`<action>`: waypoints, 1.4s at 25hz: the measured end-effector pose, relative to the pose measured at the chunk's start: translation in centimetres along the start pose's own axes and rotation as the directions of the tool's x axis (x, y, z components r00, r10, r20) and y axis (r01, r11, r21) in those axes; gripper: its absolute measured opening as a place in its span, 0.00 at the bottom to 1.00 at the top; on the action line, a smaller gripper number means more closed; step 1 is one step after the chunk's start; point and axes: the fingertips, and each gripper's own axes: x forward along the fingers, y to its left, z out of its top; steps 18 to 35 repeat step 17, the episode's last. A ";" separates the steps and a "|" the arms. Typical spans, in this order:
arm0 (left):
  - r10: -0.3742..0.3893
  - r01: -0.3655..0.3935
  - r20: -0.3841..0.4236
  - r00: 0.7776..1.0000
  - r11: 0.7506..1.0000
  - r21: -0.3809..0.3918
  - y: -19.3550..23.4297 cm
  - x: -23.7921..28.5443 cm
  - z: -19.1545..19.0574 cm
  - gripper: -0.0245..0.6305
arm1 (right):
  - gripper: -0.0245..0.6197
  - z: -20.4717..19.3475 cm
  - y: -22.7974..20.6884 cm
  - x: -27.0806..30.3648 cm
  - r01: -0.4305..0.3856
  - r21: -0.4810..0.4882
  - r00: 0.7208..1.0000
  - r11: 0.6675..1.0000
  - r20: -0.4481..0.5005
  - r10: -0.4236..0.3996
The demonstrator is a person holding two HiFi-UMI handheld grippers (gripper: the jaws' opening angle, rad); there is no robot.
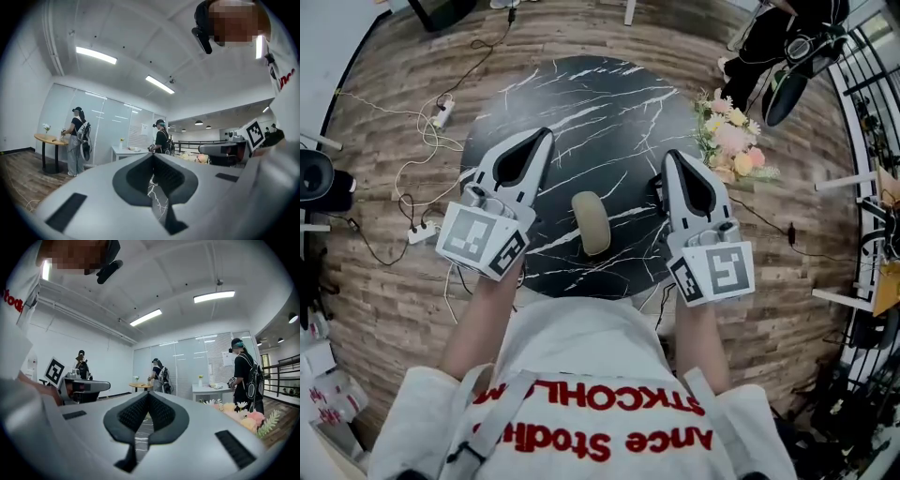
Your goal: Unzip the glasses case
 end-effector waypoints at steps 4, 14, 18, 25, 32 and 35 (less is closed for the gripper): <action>0.013 -0.013 0.025 1.000 1.000 0.002 0.0 -0.4 0.9 0.05 | 0.06 1.1 0.2 0.1 -0.003 0.006 1.000 1.000 0.024 0.002; 0.022 -0.022 0.061 0.998 1.000 0.004 -0.2 -0.4 1.6 0.05 | 0.06 1.7 0.2 0.1 -0.005 0.024 0.999 1.000 0.034 0.004; 0.026 -0.027 0.060 0.998 1.000 0.012 -0.3 -0.4 1.7 0.05 | 0.06 1.9 0.0 -0.1 0.008 0.023 0.999 1.000 0.042 -0.009; 0.026 -0.027 0.060 0.998 1.000 0.012 -0.3 -0.4 1.7 0.05 | 0.06 1.9 0.0 -0.1 0.008 0.023 0.999 1.000 0.042 -0.009; 0.026 -0.027 0.060 0.998 1.000 0.012 -0.3 -0.4 1.7 0.05 | 0.06 1.9 0.0 -0.1 0.008 0.023 0.999 1.000 0.042 -0.009; 0.026 -0.027 0.060 0.998 1.000 0.012 -0.3 -0.4 1.7 0.05 | 0.06 1.9 0.0 -0.1 0.008 0.023 0.999 1.000 0.042 -0.009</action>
